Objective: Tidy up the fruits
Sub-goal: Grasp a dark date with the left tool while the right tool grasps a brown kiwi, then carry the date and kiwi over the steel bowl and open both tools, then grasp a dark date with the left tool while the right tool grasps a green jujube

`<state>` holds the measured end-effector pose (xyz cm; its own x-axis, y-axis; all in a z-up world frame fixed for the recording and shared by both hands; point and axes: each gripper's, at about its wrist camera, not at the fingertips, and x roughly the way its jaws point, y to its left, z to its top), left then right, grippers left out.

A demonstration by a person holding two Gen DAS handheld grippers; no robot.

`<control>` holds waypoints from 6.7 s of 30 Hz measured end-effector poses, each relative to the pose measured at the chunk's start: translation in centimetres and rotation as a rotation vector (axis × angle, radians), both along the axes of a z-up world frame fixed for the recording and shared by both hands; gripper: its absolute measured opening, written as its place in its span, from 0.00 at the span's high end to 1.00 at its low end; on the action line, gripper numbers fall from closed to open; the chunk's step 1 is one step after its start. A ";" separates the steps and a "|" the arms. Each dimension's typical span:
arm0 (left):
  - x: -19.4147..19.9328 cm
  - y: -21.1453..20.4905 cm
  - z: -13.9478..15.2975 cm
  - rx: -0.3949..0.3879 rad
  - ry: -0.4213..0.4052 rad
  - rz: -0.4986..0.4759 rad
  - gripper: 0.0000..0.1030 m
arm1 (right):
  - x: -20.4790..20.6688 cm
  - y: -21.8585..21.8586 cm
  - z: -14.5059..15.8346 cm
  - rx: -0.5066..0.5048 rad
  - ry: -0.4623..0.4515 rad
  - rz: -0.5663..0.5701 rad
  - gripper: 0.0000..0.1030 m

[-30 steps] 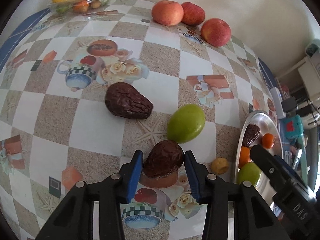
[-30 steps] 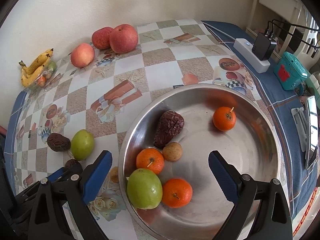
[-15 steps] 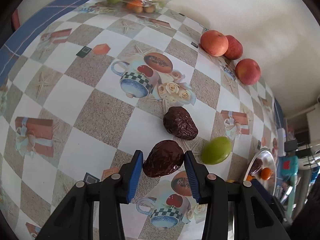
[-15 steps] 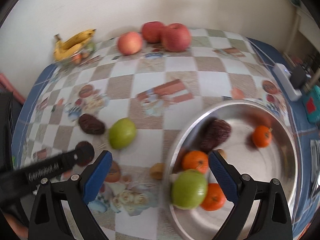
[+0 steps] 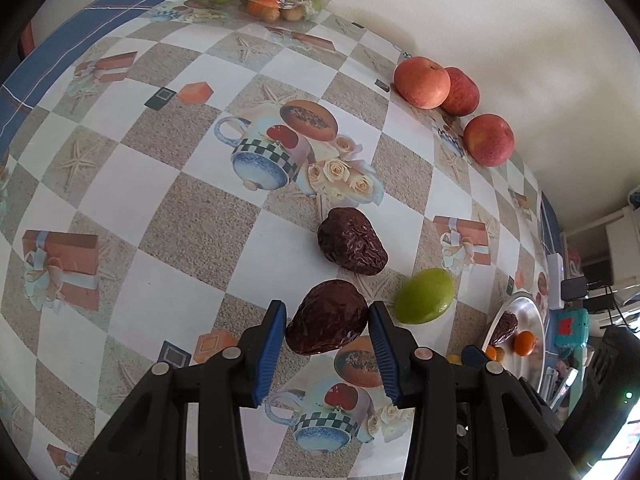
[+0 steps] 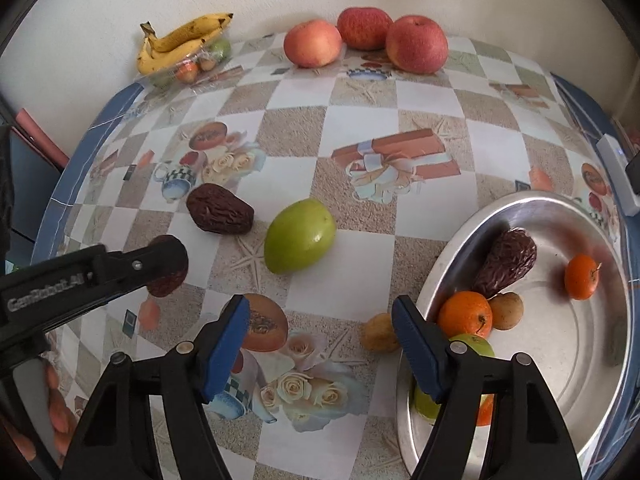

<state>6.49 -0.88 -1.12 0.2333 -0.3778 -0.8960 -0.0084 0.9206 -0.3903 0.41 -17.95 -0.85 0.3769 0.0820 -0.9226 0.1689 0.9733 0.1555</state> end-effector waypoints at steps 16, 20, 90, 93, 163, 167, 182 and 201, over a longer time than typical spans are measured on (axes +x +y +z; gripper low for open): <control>0.1 0.0 -0.2 0.000 0.004 0.002 0.56 | 0.5 0.7 -0.4 -0.096 0.038 0.025 0.39; 0.1 0.0 -0.2 -0.001 0.003 0.002 0.56 | 0.5 1.2 -0.6 -0.161 0.065 0.029 0.40; -7.2 -14.2 3.7 -0.057 -0.197 -0.519 0.56 | -5.5 -11.2 4.0 -0.071 -0.053 -0.412 0.74; -8.3 -15.6 4.6 -0.103 -0.232 -0.582 0.56 | -6.5 -12.4 4.0 -0.062 -0.052 -0.455 0.74; 3.9 -0.6 0.8 0.126 -0.097 0.007 0.01 | -0.4 -4.8 4.7 -0.023 -0.174 -0.205 0.11; 4.8 -0.6 -0.9 0.071 -0.039 0.024 0.05 | 1.5 -3.3 2.8 0.041 -0.131 -0.168 0.11; 5.3 -3.4 -1.6 0.035 -0.044 -0.067 0.57 | 5.3 0.2 -2.5 0.014 0.007 -0.068 0.34; 0.0 -0.8 2.8 0.003 -0.108 -0.064 0.57 | 2.0 2.1 0.1 0.010 -0.024 -0.029 0.55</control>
